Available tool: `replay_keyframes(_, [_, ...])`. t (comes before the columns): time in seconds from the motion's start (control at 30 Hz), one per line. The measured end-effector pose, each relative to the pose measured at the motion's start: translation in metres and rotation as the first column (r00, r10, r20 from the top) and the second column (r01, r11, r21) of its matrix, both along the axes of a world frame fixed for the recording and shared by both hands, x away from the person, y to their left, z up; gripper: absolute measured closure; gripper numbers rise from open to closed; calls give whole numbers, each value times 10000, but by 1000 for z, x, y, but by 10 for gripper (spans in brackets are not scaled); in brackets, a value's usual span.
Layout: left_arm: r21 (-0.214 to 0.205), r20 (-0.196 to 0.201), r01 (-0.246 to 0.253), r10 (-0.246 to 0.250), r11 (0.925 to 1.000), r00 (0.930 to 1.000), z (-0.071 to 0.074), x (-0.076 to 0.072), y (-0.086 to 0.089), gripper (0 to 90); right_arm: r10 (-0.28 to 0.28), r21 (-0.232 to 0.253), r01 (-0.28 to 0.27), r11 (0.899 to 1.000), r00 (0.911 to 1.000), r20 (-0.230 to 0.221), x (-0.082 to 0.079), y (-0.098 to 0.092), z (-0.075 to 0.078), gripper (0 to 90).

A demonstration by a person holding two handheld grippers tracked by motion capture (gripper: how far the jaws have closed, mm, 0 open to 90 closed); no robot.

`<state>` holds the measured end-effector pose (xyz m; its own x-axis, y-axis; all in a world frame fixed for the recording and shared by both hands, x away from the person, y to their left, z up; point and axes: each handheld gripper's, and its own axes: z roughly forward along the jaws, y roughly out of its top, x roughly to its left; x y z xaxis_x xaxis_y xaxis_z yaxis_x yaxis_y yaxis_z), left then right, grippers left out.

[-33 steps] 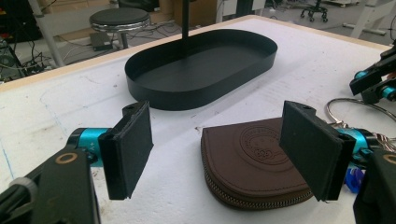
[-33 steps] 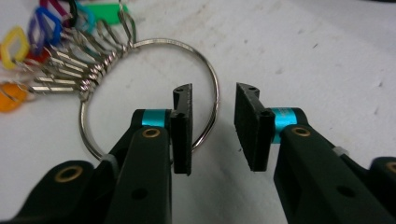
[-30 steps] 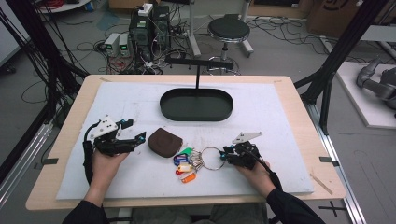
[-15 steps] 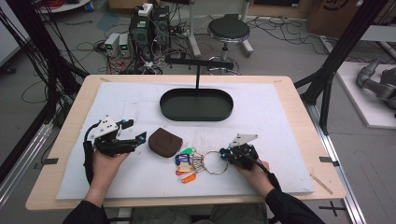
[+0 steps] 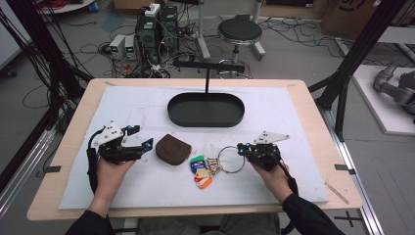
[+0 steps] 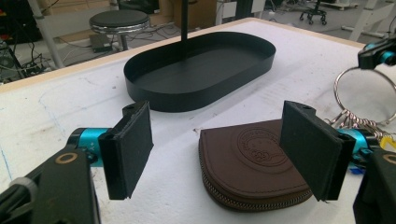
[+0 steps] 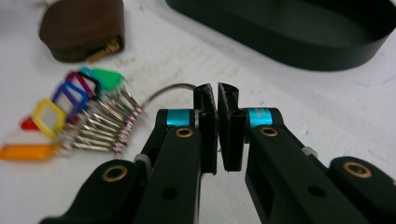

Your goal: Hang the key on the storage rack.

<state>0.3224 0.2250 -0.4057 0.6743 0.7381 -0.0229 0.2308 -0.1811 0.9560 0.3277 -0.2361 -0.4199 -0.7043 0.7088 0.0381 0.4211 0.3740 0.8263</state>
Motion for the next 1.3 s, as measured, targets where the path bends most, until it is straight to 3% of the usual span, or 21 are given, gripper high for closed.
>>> replay_keyframes(0.1, [-36, 13, 38, -38, 10000, 10000, 0, 0, -1, 259, 49, 588, -64, 9983, 9997, 257, -2, -2, 8, 881])
replay_keyframes(0.37, [-48, 79, 62, -61, 10000, 10000, 0, -1, -1, 259, 348, 963, -395, 9946, 9982, 498, -8, 4, 14, 880])
replay_keyframes(0.63, [-62, 48, 129, -128, 9999, 9999, 0, -1, -2, 259, 633, 1413, -669, 9877, 9976, 296, -9, 5, 15, 876])
replay_keyframes(0.9, [-56, 76, 182, -182, 9998, 9998, 0, -1, -3, 259, 917, 1201, -890, 9888, 9956, -173, -8, 11, 9, 862])
replay_keyframes(1.1, [-77, 64, 179, -179, 9998, 9998, 0, -1, -1, 259, 805, 1208, -741, 9899, 9956, -486, -8, 10, 8, 865])
replay_keyframes(1.3, [-119, 54, 132, -132, 9998, 9999, 0, -1, 1, 259, 848, 1183, -777, 9899, 9949, -555, -8, 9, 8, 872])
